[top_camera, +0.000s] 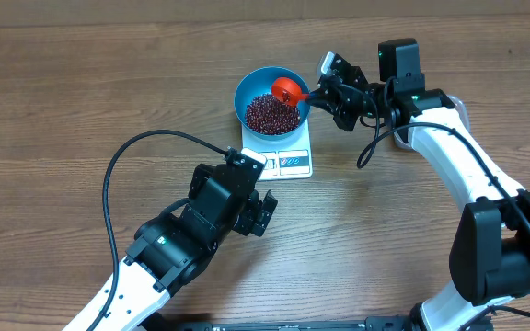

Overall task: Scoop item into bowl and weigh 150g on scale
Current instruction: 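Tilt the scoop further to pour remaining beans into the bowl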

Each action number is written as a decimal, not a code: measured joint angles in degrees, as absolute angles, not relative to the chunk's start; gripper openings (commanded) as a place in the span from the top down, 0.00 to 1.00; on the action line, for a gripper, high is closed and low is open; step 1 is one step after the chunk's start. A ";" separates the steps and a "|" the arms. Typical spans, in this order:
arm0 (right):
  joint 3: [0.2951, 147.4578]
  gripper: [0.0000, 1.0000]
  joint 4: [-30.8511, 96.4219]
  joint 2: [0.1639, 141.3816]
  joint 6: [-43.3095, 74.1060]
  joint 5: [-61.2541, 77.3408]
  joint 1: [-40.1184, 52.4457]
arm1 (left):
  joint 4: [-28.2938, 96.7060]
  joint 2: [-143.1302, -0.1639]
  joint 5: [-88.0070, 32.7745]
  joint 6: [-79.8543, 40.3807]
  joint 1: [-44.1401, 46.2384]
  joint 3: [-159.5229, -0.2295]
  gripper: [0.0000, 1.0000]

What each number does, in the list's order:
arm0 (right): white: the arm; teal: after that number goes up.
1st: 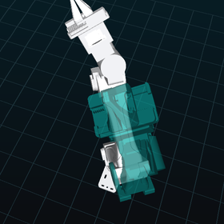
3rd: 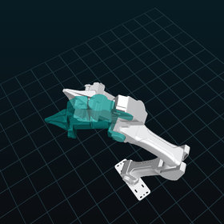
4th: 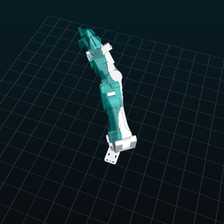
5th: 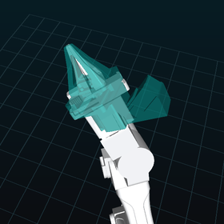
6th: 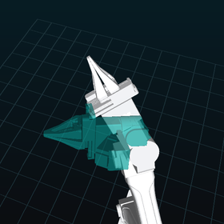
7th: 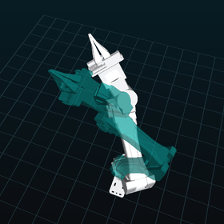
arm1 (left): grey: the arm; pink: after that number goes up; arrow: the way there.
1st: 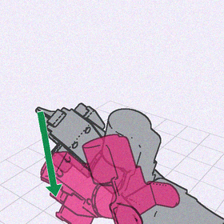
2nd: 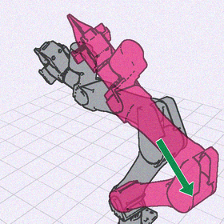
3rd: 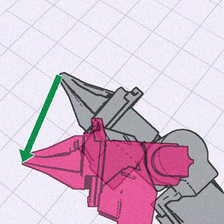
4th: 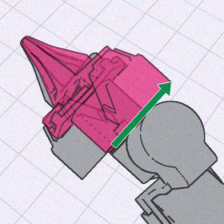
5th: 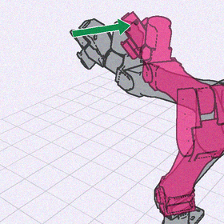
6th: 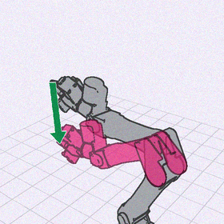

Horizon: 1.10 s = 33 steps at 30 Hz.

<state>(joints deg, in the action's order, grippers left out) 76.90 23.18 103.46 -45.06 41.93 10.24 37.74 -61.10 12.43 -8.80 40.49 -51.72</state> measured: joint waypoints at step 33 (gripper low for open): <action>76.90 0.96 20.16 103.46 -45.25 40.03 10.22 | 37.71 -61.10 12.43 -8.80 40.49 -51.72 0.00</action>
<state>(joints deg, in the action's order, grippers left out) 76.90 20.16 103.46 -45.25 40.03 10.22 37.71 -61.10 12.43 -8.80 40.49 -51.72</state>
